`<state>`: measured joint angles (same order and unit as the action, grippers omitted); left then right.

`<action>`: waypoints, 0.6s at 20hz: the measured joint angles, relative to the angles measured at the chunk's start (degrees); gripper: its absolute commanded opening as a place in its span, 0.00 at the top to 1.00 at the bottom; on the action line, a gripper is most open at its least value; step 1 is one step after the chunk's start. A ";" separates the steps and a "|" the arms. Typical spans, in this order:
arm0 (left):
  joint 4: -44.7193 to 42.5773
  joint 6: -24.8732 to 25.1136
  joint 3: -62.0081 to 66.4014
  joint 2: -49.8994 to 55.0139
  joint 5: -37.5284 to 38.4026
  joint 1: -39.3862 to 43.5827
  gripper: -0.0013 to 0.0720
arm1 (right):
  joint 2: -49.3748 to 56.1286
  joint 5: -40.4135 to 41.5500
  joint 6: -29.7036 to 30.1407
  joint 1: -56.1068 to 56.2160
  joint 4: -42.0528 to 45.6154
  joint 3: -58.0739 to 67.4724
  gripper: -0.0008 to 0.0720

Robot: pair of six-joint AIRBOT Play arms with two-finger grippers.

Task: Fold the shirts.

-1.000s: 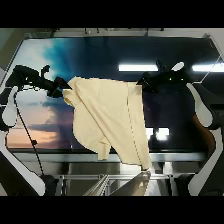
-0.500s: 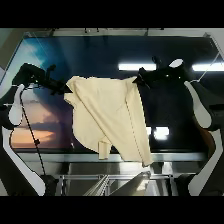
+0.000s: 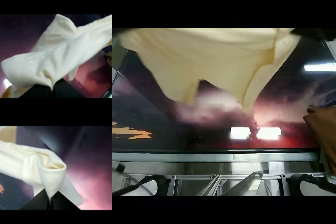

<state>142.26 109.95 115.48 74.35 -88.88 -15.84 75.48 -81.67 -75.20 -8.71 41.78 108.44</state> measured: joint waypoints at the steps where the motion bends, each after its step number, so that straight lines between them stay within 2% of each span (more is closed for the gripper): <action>1: 0.35 0.48 -0.15 -5.22 0.31 -1.18 0.95 | -4.63 -0.79 0.57 -0.87 0.96 0.04 0.96; 4: 0.02 2.08 -0.39 -18.53 2.45 -5.92 0.95 | -16.87 -2.23 1.60 -2.58 3.78 0.04 0.96; 6: 0.35 2.86 -0.42 -23.52 2.73 -8.44 0.95 | -22.18 -2.56 1.79 -3.10 5.25 -0.07 0.96; 9: 0.17 3.08 -0.59 -24.41 0.90 -10.36 0.95 | -23.30 -2.95 1.75 -3.34 5.11 -1.66 0.96; 12: 0.26 2.84 -2.67 -19.34 -1.49 -10.19 0.95 | -17.99 -2.25 2.14 -2.27 1.97 -7.15 0.96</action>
<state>142.52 112.79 112.81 55.00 -90.37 -26.02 57.49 -83.92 -73.06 -10.98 43.75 101.30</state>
